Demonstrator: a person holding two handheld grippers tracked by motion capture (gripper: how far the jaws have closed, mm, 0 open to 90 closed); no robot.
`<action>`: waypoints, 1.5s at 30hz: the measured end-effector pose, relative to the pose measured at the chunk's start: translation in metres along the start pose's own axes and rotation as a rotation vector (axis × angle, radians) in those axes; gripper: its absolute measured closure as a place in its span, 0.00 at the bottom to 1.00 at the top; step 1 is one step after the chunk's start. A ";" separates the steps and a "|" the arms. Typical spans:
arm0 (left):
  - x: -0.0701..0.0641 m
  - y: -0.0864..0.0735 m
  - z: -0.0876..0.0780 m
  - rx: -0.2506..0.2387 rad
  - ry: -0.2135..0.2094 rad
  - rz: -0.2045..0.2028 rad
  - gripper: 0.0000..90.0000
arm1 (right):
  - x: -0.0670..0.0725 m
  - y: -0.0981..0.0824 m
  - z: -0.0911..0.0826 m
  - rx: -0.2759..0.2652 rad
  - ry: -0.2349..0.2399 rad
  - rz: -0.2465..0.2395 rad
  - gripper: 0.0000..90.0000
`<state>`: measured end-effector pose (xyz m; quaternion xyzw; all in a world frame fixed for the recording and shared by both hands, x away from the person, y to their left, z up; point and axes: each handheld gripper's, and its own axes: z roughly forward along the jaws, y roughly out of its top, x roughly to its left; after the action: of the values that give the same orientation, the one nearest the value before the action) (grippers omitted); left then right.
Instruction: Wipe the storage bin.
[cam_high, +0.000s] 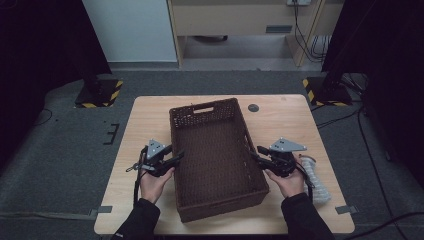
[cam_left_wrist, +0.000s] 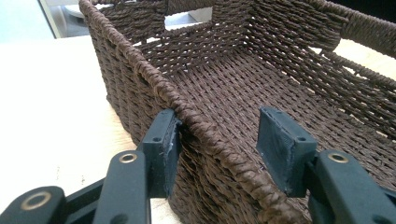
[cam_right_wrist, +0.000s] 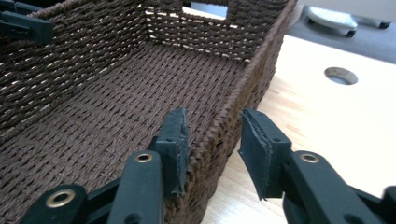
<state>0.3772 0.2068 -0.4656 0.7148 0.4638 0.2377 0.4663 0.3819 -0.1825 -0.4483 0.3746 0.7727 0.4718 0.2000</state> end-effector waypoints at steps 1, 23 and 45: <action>0.000 0.000 0.000 0.000 0.001 0.001 0.53 | 0.000 0.000 0.000 0.000 0.000 0.000 0.71; 0.000 -0.002 -0.008 0.029 -0.031 0.012 0.58 | 0.014 0.001 -0.008 -0.004 -0.001 -0.027 0.69; 0.004 0.001 -0.006 0.035 -0.022 0.021 0.65 | 0.015 0.002 -0.008 -0.007 -0.013 0.007 0.68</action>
<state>0.3749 0.2124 -0.4626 0.7303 0.4552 0.2263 0.4563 0.3681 -0.1752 -0.4417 0.3795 0.7685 0.4728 0.2046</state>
